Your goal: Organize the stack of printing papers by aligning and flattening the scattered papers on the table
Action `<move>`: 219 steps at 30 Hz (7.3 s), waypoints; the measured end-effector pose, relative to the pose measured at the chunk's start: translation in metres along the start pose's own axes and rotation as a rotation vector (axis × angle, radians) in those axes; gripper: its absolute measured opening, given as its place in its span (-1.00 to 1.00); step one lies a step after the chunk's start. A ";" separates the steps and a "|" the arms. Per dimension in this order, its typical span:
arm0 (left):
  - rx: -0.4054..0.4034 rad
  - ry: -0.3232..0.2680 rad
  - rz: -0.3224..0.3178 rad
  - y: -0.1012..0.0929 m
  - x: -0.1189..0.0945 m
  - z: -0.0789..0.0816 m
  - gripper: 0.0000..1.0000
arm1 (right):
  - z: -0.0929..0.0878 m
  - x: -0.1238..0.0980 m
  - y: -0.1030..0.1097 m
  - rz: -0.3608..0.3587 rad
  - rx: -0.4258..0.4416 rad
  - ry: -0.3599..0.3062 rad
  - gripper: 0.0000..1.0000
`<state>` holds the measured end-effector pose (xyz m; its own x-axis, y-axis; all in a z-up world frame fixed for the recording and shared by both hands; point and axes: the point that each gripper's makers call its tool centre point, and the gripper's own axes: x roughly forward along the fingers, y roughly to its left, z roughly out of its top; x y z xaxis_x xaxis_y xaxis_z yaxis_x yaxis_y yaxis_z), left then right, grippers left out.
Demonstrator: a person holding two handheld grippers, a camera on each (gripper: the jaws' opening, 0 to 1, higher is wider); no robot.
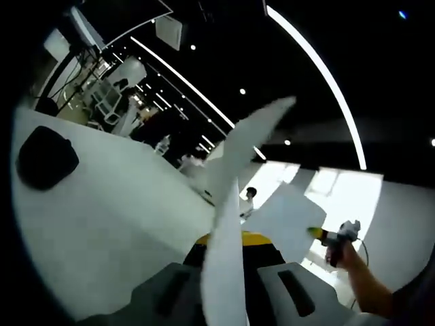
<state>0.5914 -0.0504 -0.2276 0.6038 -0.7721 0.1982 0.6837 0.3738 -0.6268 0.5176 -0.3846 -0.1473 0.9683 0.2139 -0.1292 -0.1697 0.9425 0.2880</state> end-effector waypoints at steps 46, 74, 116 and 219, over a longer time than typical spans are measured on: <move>-0.041 -0.022 -0.016 -0.001 0.003 0.003 -0.88 | 0.052 -0.063 0.174 0.464 -0.300 0.055 -1.00; -0.039 -0.027 -0.020 -0.001 0.004 0.003 -0.88 | 0.028 -0.089 0.202 0.616 -0.455 0.132 -1.00; -0.023 -0.014 -0.045 -0.006 0.003 0.001 -0.88 | -0.014 0.011 0.136 0.309 -0.718 0.326 -1.00; -0.010 -0.008 -0.157 -0.020 0.005 -0.002 -0.48 | -0.102 0.130 0.203 1.036 -0.463 0.413 -1.00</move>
<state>0.5799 -0.0628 -0.2159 0.4931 -0.8166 0.3000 0.7656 0.2435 -0.5954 0.5899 -0.1391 -0.2019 0.2162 0.9089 -0.3565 -0.9625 0.2596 0.0781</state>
